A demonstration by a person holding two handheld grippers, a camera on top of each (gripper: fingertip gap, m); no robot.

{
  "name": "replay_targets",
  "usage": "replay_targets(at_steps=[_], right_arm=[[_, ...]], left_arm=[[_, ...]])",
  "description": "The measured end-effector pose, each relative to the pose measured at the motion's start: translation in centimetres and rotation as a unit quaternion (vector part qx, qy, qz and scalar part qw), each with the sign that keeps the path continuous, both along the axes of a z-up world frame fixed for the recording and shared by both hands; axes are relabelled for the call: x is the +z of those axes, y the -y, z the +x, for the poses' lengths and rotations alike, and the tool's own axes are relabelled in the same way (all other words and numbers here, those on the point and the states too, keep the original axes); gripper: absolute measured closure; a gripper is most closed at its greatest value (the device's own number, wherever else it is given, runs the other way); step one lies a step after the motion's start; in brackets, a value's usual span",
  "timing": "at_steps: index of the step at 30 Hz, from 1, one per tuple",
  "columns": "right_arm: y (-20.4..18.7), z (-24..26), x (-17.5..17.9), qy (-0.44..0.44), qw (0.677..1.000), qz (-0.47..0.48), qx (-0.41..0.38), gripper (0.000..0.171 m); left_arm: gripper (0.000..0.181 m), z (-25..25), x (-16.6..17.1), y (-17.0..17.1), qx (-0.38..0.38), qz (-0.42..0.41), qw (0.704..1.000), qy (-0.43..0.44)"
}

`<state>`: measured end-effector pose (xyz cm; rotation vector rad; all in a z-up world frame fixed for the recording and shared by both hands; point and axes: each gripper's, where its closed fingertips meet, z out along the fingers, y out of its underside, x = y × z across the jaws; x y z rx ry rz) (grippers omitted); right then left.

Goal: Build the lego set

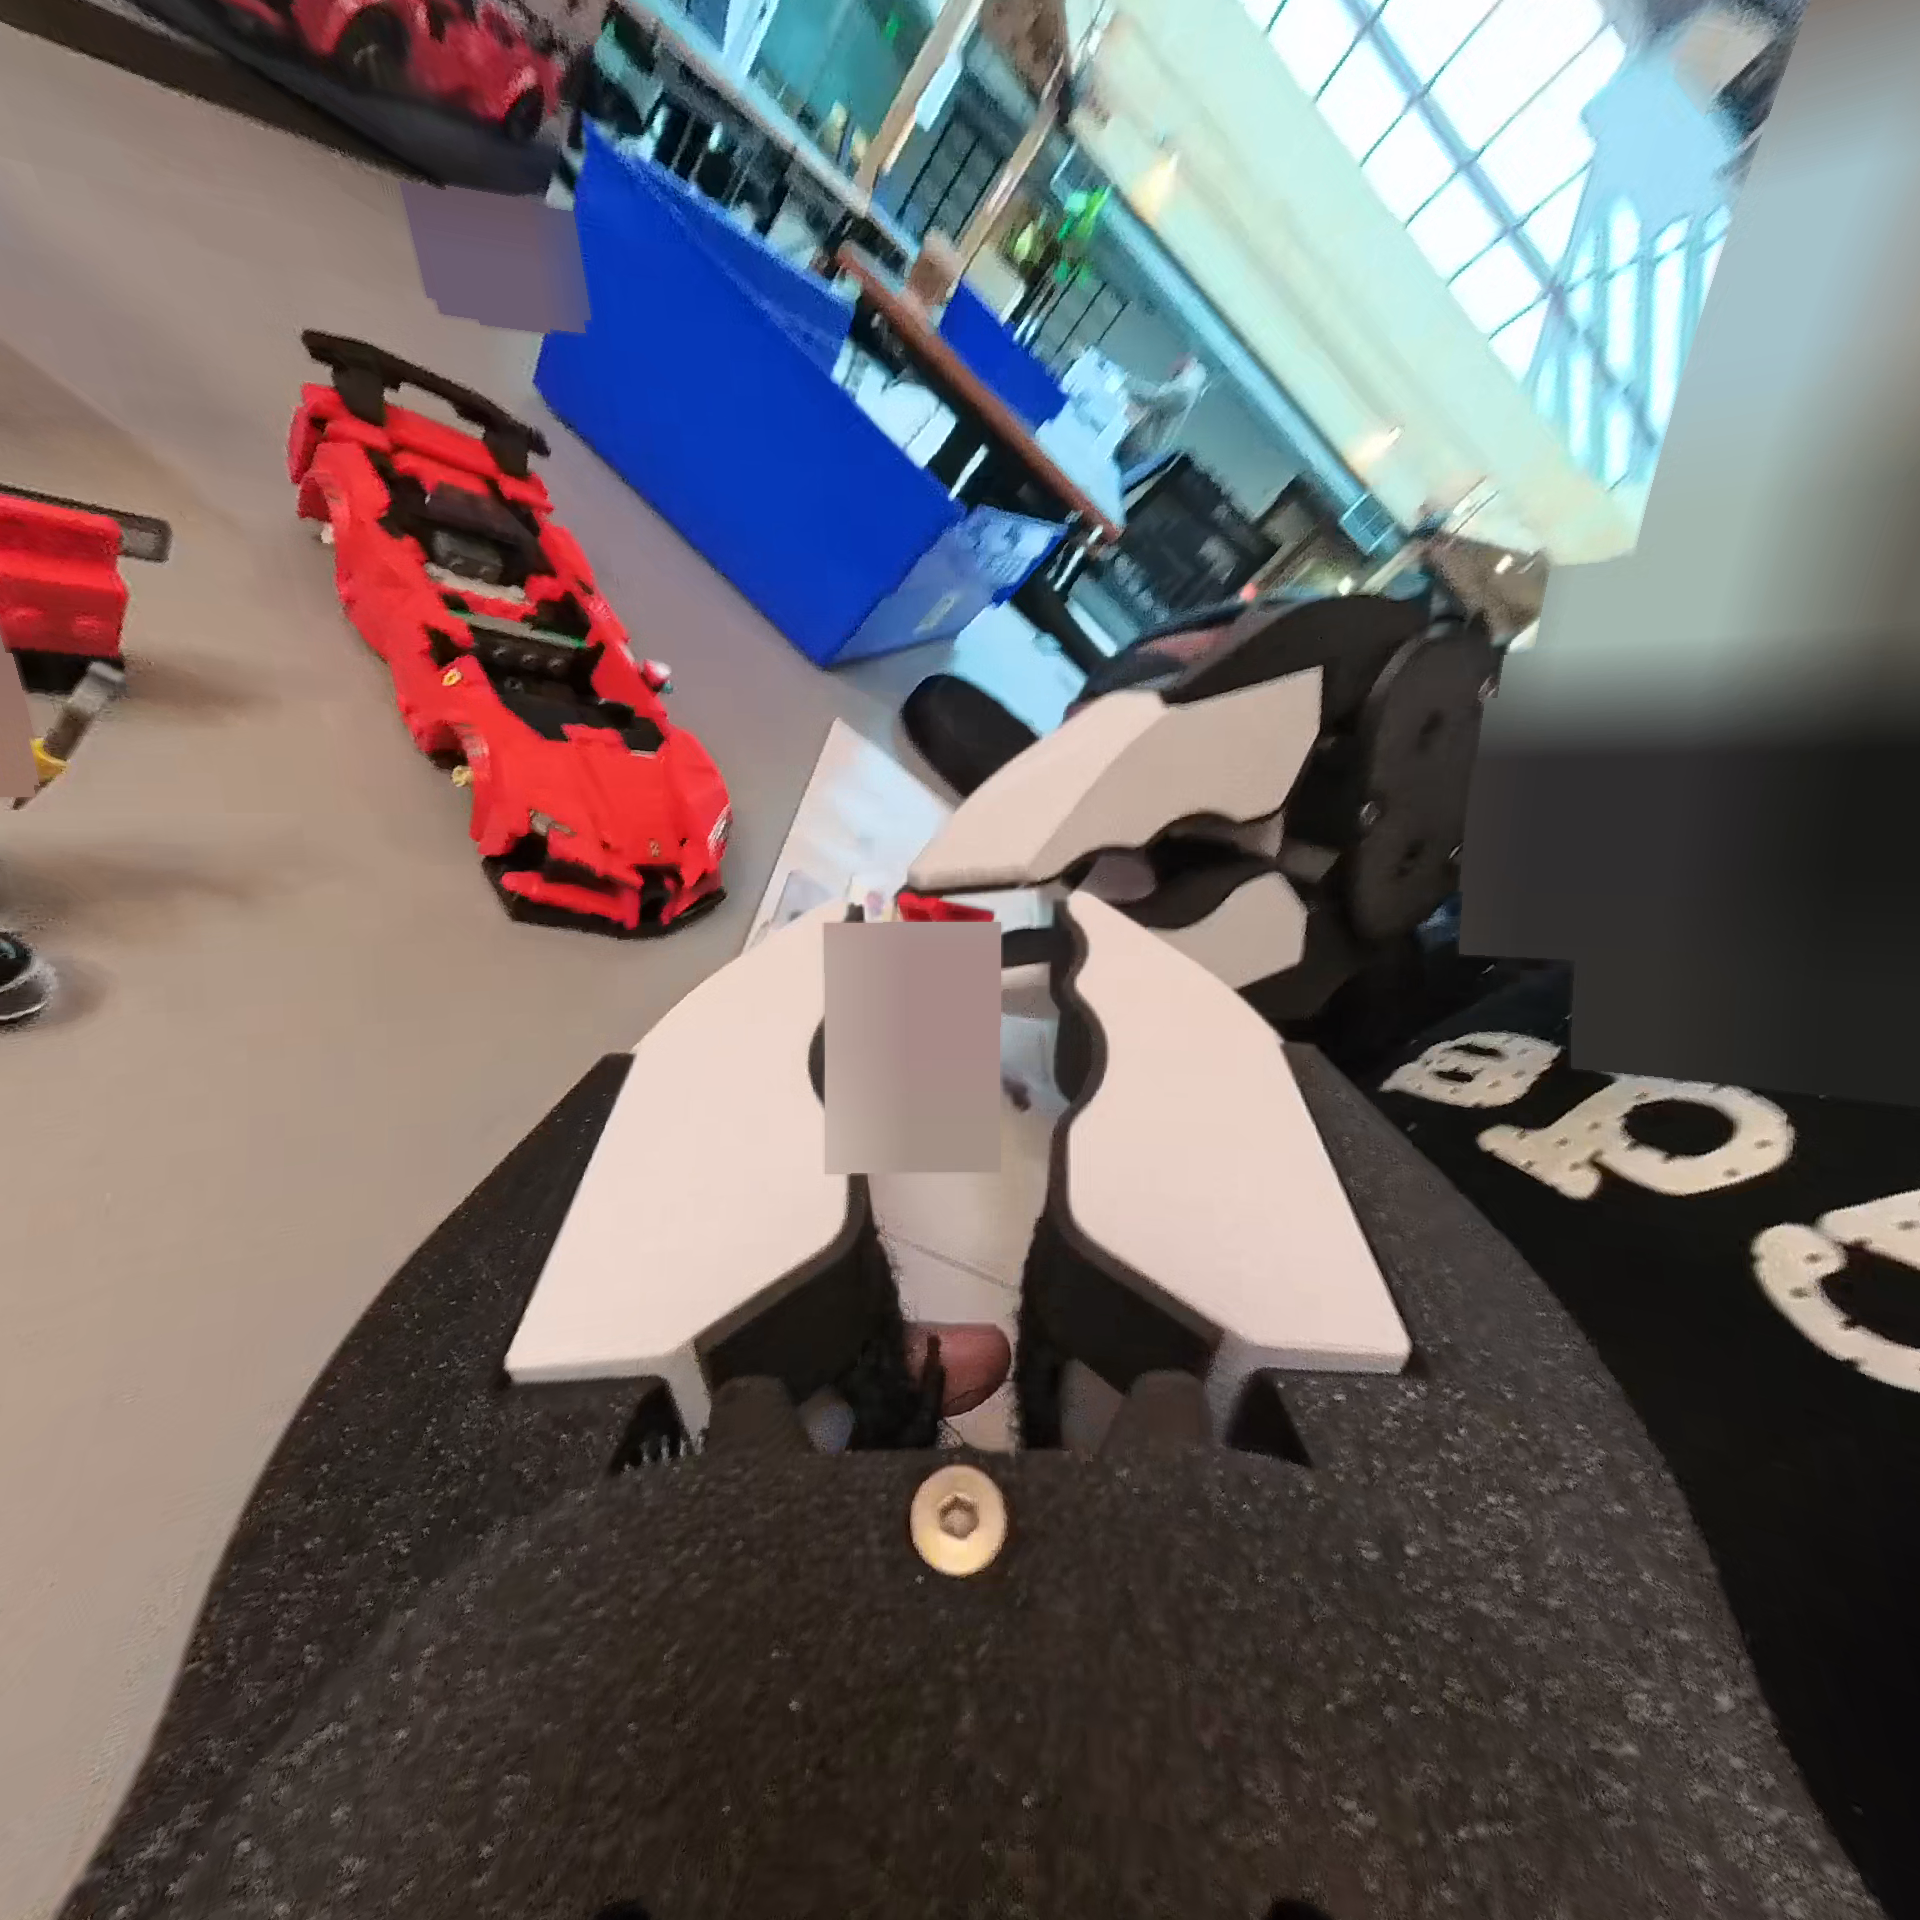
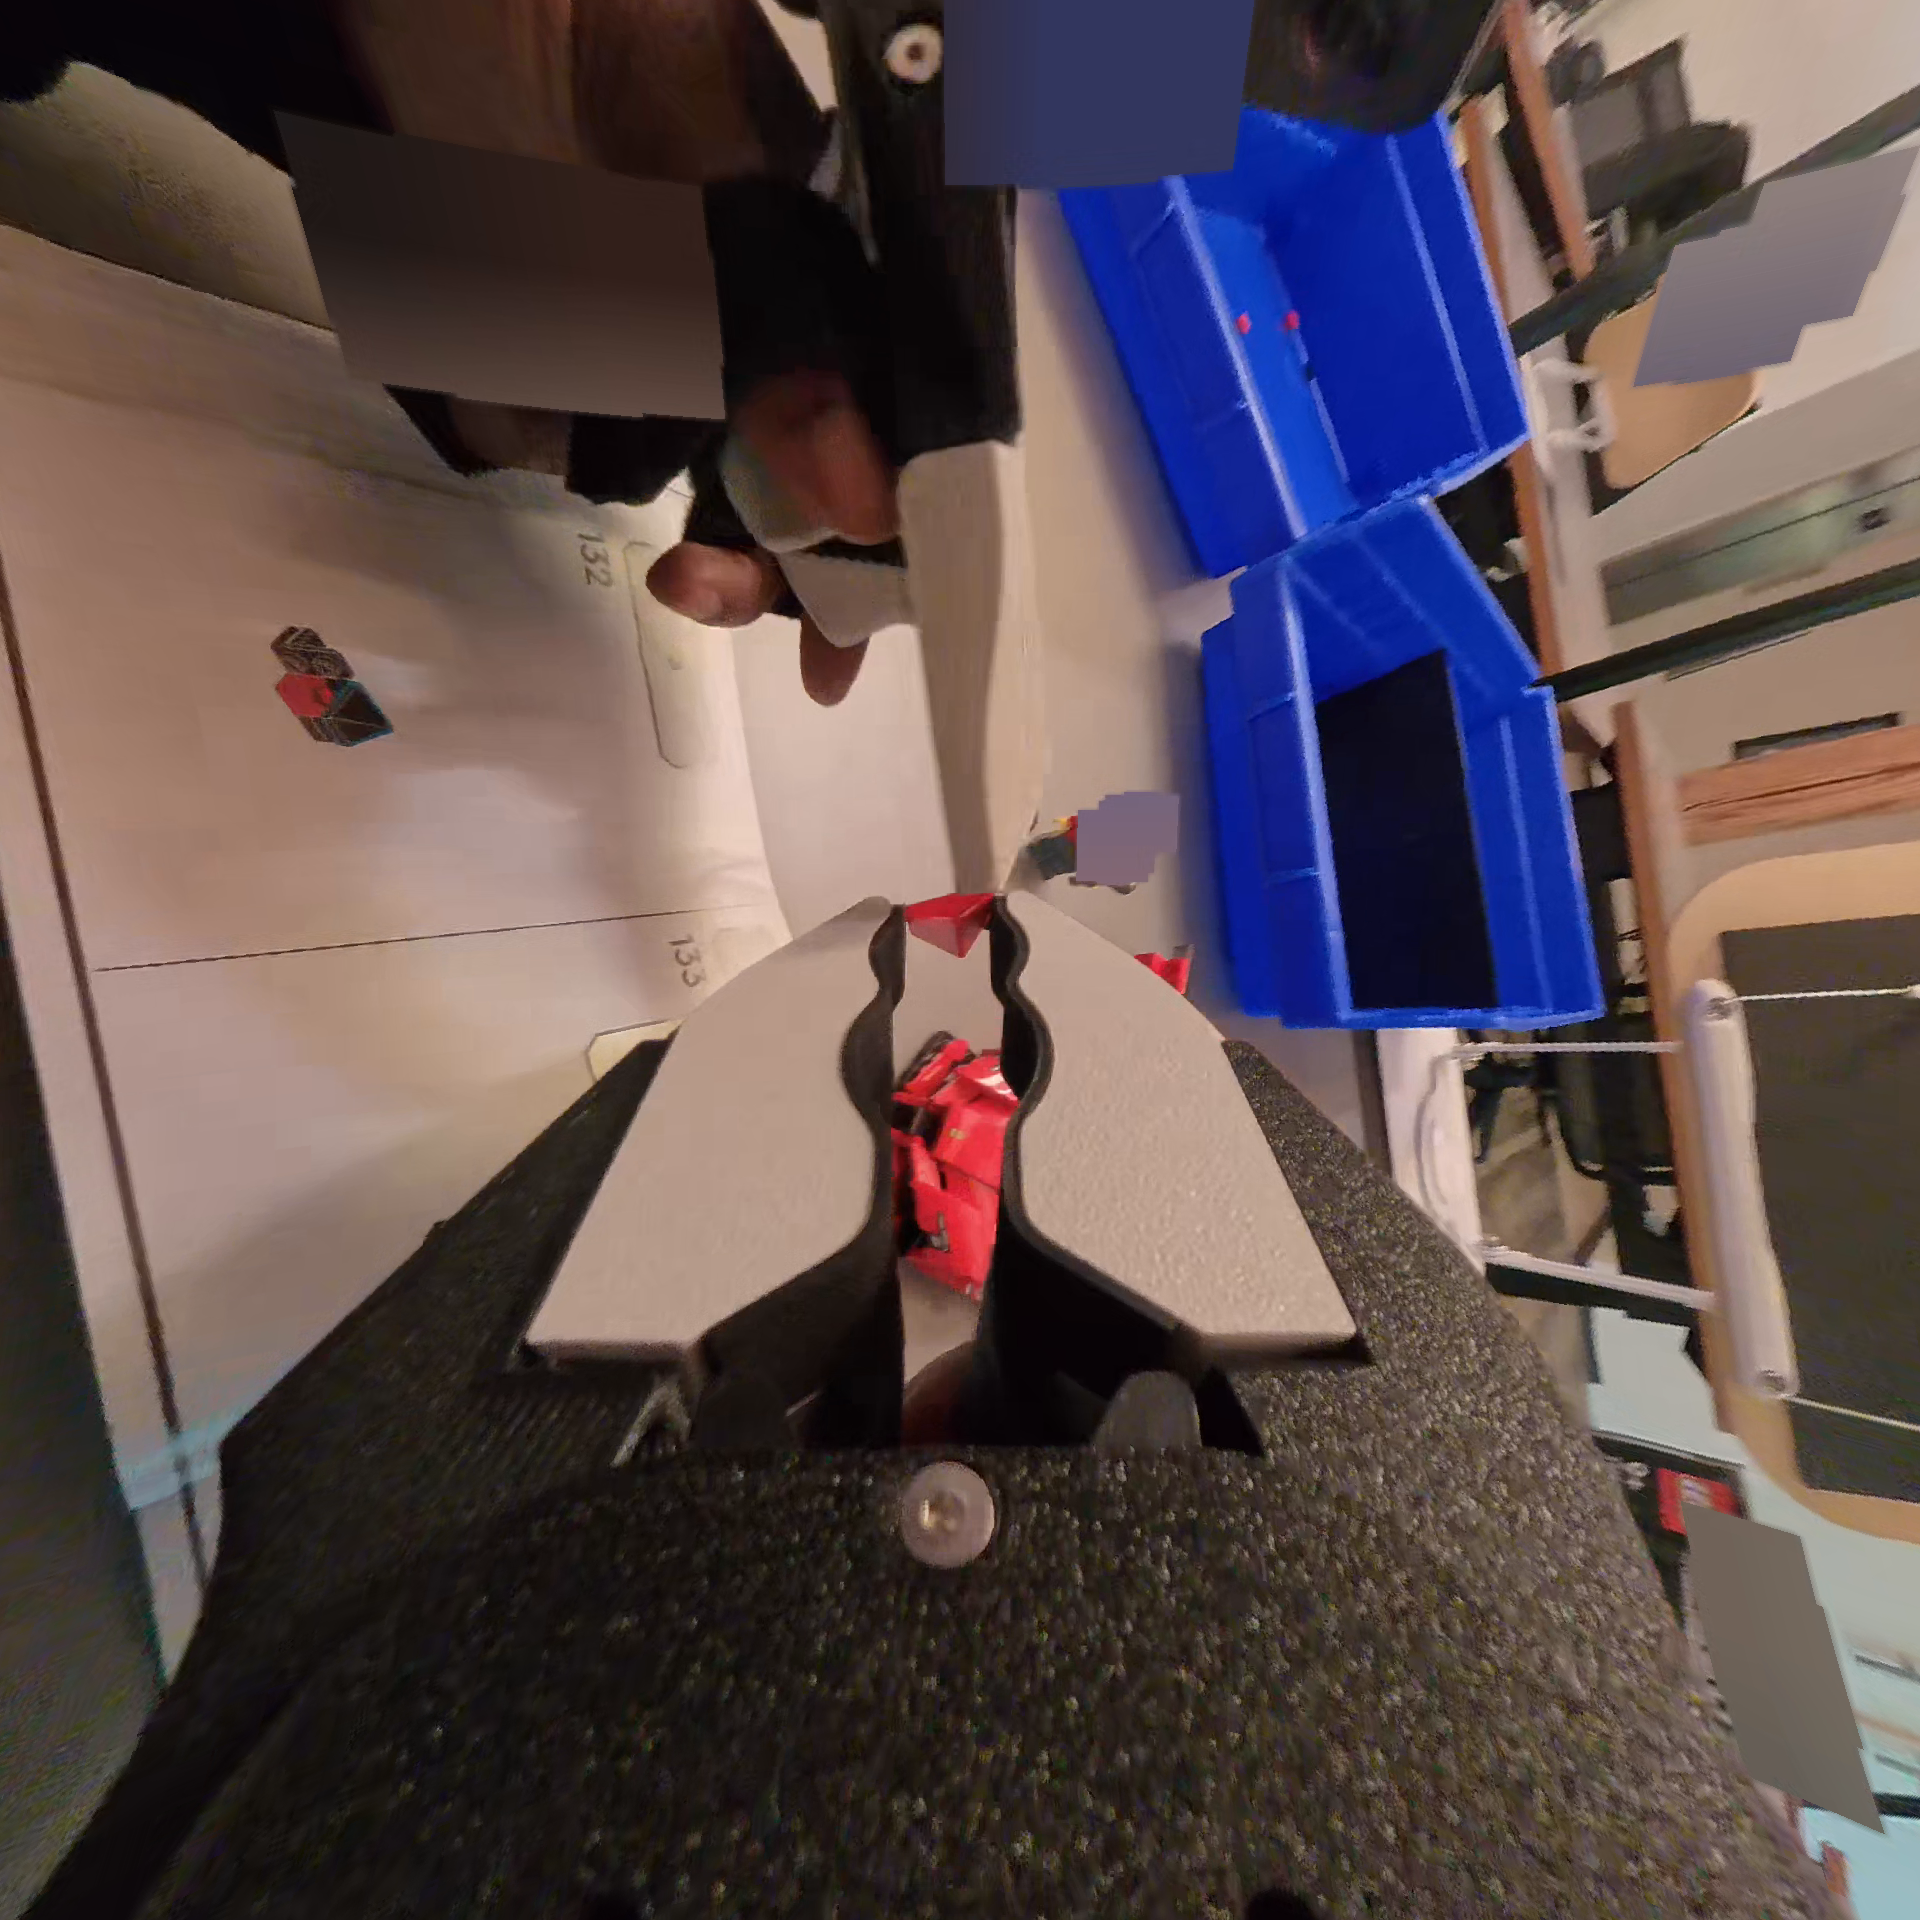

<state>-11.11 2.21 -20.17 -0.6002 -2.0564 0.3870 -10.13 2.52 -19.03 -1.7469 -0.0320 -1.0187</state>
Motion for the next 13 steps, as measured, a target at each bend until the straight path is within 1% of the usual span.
replay_targets(at_steps=[2,5,9,11,13], right_arm=[[0.0,-0.1,0.1,-0.010,1.000,0.021,-0.002,0.156],[0.0,-0.1,0.0,-0.012,1.000,0.027,-0.002,0.156],[0.5,-0.1,0.3,-0.017,1.000,0.010,0.007,0.156],[0.9,-0.1,0.6,-0.019,0.999,-0.032,0.016,0.156],[1.4,-0.1,1.7,-0.036,0.992,-0.112,0.034,0.157]], left_arm=[[0.151,0.0,-0.1,-0.2,0.005,-0.003,1.000,0.001],[0.154,0.1,-1.4,-0.3,0.010,-0.029,0.998,-0.046],[0.163,0.7,-0.9,-0.2,-0.006,-0.011,0.999,-0.033],[0.168,0.8,-0.4,0.0,-0.015,0.001,1.000,-0.010],[0.169,0.8,1.0,0.6,-0.039,0.032,0.997,0.058]])
